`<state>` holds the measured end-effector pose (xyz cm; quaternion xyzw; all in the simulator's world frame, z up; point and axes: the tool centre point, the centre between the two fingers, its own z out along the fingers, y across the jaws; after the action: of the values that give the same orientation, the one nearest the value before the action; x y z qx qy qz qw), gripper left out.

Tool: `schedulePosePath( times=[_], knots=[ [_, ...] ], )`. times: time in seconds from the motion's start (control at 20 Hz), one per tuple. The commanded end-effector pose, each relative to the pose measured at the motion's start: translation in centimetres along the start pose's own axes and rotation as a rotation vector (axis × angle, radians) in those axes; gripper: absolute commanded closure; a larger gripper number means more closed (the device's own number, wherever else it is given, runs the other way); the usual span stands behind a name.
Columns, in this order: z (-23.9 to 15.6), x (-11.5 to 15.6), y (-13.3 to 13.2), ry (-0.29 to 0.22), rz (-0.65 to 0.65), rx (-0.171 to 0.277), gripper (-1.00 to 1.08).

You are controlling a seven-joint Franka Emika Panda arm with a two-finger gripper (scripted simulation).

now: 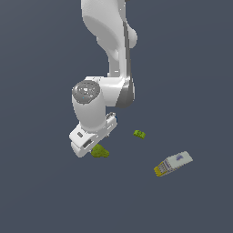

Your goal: Pick up a designated object from a clutter of objects.

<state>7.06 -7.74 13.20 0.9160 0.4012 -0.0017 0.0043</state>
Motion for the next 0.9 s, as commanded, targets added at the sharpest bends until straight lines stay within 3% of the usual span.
schedulePosePath(
  times=[0.0,0.85],
  knots=[
    [1.2,-0.1,0.3,0.002,-0.045,0.001,-0.92],
    [4.4,-0.5,0.9,0.006,-0.138,0.006,-0.92]
  ],
)
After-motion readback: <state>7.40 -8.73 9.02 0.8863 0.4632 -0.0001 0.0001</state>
